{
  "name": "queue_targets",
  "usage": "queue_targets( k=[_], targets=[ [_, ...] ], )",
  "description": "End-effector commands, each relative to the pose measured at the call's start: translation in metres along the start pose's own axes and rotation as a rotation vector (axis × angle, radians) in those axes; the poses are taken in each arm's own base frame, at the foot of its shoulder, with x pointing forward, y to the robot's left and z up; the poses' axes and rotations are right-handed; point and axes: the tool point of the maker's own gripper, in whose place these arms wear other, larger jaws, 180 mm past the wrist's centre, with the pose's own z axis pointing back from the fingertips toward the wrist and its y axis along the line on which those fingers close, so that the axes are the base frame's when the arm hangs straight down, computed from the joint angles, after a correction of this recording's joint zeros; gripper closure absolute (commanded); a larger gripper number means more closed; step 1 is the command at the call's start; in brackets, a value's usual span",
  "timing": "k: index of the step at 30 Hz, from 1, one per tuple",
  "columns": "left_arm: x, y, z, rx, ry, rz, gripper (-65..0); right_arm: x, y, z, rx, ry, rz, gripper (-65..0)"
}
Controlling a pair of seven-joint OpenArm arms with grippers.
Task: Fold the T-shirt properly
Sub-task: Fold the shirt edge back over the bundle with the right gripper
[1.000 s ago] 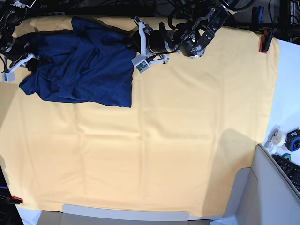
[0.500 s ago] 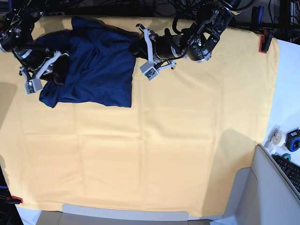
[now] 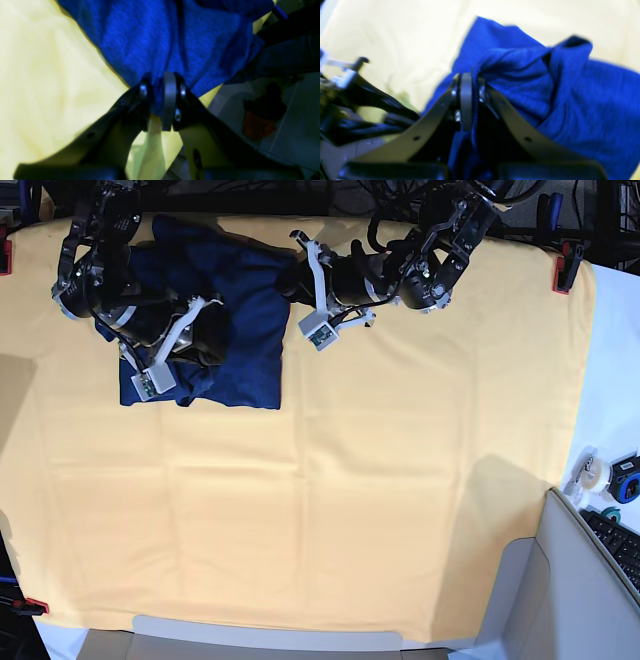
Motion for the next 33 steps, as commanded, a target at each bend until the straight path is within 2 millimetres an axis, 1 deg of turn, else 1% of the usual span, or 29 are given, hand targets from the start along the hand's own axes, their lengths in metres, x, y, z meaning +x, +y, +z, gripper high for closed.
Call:
queue_targets(
  k=[1, 4, 6, 8, 10, 14, 17, 18, 24, 26, 27, 29, 31, 33],
  targets=[
    [0.012, -0.003, 0.003, -0.014, -0.042, -0.011, -6.4, 0.017, 0.008, 0.001, 0.025, -0.056, 0.022, 0.0],
    [0.011, -0.002, 0.002, -0.013, -0.04, -0.006, -6.4, 0.024, 0.021, -0.009, 0.061, -0.068, 0.0, 0.0],
    [0.008, 0.0, 0.001, -0.011, -0.033, 0.001, -6.4, 0.026, 0.025, -0.014, 0.058, -0.072, -0.027, 0.0],
    [0.009, 0.0, 0.001, -0.01, -0.036, 0.0, -6.4, 0.023, 0.021, -0.02, 0.018, -0.053, -0.041, 0.0],
    [0.009, 0.001, 0.001, -0.009, -0.034, -0.001, -6.4, 0.011, 0.014, -0.028, -0.039, -0.002, -0.049, 0.0],
    [0.009, 0.001, 0.001, -0.009, -0.034, -0.001, -6.4, -0.026, 0.0, -0.05, -0.13, 0.143, -0.05, 0.0],
    [0.009, 0.001, 0.001, -0.009, -0.034, -0.001, -6.4, -0.046, 0.004, -0.067, -0.131, 0.238, -0.011, -0.7],
    [0.009, 0.001, 0.001, -0.009, -0.034, -0.001, -6.4, -0.051, 0.006, -0.071, -0.119, 0.257, -0.01, -3.0],
    [0.008, 0.004, 0.004, 0.001, -0.033, -0.007, -6.4, -0.044, 0.006, -0.075, -0.115, 0.248, 0.002, -23.8],
    [0.009, 0.004, 0.006, 0.001, -0.038, -0.015, -6.4, -0.04, 0.006, -0.074, -0.115, 0.238, 0.007, -28.9],
    [0.011, 0.003, 0.007, 0.002, -0.043, -0.02, -6.4, -0.036, 0.006, -0.072, -0.119, 0.226, 0.013, -30.3],
    [0.016, 0.006, 0.013, 0.015, -0.065, -0.017, -6.4, -0.027, 0.008, -0.068, -0.124, 0.199, 0.028, -30.7],
    [0.016, 0.009, 0.02, 0.033, -0.086, 0.005, -6.4, -0.011, 0.011, -0.061, -0.132, 0.152, 0.059, -30.7],
    [0.022, 0.014, 0.03, 0.057, -0.12, 0.013, -6.4, 0.006, 0.017, -0.052, -0.14, 0.098, 0.092, -30.7]
  ],
)
